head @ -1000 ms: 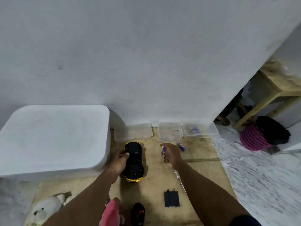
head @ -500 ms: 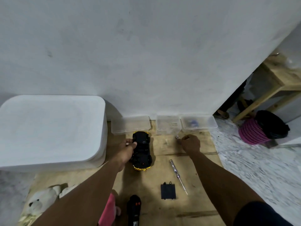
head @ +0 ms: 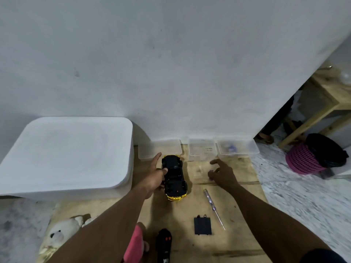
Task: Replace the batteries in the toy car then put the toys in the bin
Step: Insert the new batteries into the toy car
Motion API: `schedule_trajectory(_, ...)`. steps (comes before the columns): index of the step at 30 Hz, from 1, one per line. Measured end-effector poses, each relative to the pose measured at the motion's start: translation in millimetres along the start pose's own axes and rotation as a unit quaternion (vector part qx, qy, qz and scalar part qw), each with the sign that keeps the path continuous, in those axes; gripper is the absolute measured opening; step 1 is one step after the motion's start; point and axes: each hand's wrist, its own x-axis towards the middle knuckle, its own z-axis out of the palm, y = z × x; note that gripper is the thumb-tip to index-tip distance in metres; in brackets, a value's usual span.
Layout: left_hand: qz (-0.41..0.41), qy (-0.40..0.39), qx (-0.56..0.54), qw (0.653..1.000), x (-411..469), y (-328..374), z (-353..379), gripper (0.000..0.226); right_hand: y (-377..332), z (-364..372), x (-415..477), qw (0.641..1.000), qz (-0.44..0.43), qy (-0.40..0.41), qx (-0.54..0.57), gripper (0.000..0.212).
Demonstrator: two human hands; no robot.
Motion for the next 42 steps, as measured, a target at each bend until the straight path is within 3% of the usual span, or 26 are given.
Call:
schedule_trajectory(6,0.025,-0.022,0.019,0.999,-26.1,19.4,5.6,0.055,-43.0,-17.5,-24.4,0.977,0.003,-0.032,0.211,0.023)
schedule_trajectory(11,0.05,-0.018,0.0,0.999,-49.2,30.2,15.6,0.049,-85.0,-18.4,-45.3,0.951,-0.021,-0.048,0.303,0.02)
schedule_trajectory(19,0.075,-0.001,-0.015,0.997,-74.2,31.5,25.4,0.044,-104.5,2.9,-78.0,0.981,-0.076,0.019,0.177,0.028)
schedule_trajectory(25,0.093,-0.002,-0.028,0.995,-86.2,31.1,23.2,0.044,-112.3,6.5,-88.3,0.985,-0.099,0.1,0.102,0.015)
schedule_trajectory(34,0.128,0.007,-0.022,0.992,-86.5,43.2,20.4,0.044,-119.2,1.5,-79.8,0.99,-0.099,0.035,0.096,0.002)
schedule_trajectory(42,0.132,0.016,-0.01,0.991,-83.1,44.6,19.3,0.045,-133.9,-12.3,-73.5,0.981,0.039,-0.052,0.184,0.017)
